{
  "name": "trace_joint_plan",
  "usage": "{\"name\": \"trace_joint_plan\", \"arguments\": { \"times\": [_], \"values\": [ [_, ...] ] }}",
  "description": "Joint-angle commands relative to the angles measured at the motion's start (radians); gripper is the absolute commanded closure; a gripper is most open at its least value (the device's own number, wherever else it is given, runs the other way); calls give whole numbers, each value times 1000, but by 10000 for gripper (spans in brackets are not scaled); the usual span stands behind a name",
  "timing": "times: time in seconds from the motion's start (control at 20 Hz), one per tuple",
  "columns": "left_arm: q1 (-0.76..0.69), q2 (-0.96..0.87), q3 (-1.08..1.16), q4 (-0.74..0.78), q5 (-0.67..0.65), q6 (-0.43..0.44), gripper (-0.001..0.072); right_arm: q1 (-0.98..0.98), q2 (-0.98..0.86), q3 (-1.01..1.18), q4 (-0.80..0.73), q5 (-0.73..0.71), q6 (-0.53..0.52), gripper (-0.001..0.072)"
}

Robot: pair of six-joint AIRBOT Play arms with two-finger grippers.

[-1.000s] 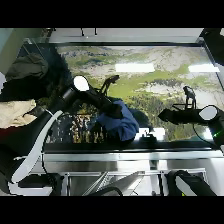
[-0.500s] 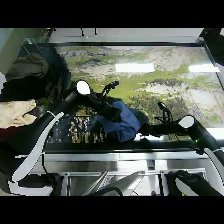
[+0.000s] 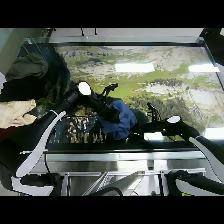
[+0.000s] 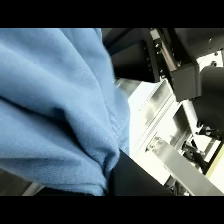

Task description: Fold the shirts.

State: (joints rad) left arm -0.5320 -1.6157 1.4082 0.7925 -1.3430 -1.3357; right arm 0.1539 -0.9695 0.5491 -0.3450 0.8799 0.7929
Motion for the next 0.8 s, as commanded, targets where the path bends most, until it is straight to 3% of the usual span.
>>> {"name": "trace_joint_plan", "arguments": {
  "times": [0.0,0.15,0.3,0.5,0.75],
  "values": [
    [24,6,13,-1,-26,1,692,-7,7,71,97,63,-132,689],
    [65,80,138,-19,-109,0,692,-35,143,251,37,178,-90,689],
    [63,208,357,-35,-139,-3,692,-36,310,512,-87,199,-38,689],
    [63,357,586,2,-155,-84,691,-35,442,825,-291,249,61,689],
    [57,488,462,259,-179,-147,691,-35,429,893,-387,358,100,688]
  ]
}}
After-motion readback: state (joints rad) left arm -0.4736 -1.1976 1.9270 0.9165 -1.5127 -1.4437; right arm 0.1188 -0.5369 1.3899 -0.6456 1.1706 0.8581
